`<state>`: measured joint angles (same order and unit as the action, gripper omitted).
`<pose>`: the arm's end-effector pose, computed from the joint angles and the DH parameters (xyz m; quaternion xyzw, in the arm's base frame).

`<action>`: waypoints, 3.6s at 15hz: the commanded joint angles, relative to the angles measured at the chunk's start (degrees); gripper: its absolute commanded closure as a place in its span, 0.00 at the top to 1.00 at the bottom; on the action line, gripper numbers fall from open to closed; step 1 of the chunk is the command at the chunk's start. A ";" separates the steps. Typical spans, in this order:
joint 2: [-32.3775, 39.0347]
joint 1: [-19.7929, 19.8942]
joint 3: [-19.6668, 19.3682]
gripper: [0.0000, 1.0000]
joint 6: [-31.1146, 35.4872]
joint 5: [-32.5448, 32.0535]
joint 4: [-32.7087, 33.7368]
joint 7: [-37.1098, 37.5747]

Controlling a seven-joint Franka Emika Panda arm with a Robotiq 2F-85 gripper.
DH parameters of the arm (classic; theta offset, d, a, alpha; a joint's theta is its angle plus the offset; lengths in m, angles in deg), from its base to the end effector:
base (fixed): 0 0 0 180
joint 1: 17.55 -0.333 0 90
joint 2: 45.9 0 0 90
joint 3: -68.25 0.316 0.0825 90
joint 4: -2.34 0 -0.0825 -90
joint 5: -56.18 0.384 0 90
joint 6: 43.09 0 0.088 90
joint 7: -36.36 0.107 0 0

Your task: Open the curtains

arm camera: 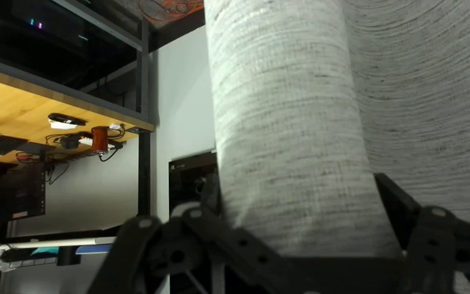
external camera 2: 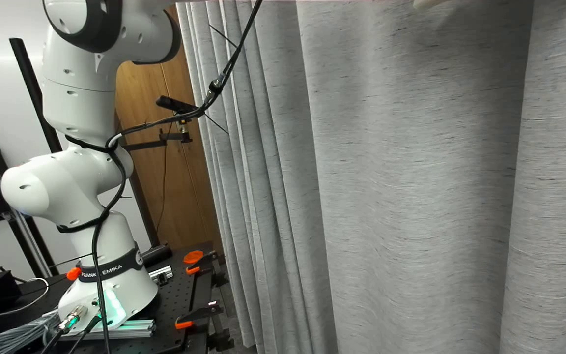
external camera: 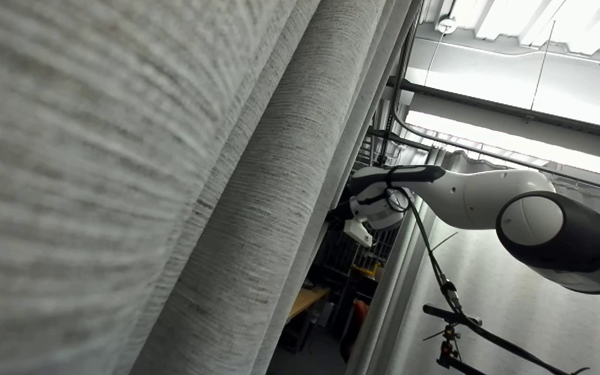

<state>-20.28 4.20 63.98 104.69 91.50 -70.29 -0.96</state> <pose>0.6674 -0.3212 0.6041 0.8807 -0.0692 0.4686 0.0048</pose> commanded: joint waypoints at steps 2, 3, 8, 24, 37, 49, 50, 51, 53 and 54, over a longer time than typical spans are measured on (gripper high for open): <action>-2.87 -0.17 1.26 0.50 1.51 1.84 -3.68 -0.70; -3.38 -0.23 1.39 0.41 1.05 1.66 -4.32 -0.45; -8.93 -1.56 0.67 0.03 -4.21 -1.15 -11.33 2.46; -40.18 -15.73 0.11 0.00 -21.38 -20.73 -45.07 13.62; -56.19 -26.64 2.01 0.00 -20.25 -21.89 -58.76 14.97; -64.66 -36.51 1.86 0.00 -19.12 -16.25 -64.96 13.30; -65.15 -37.22 1.90 0.00 -19.06 -15.78 -65.44 13.28; -65.45 -37.79 2.05 0.00 -18.98 -15.53 -65.86 13.41; -65.86 -38.81 2.38 0.00 -18.62 -15.26 -66.51 13.68; -66.13 -39.47 2.41 0.00 -18.40 -14.92 -66.85 13.58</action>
<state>-83.87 -31.83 65.52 87.71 74.70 -129.04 13.55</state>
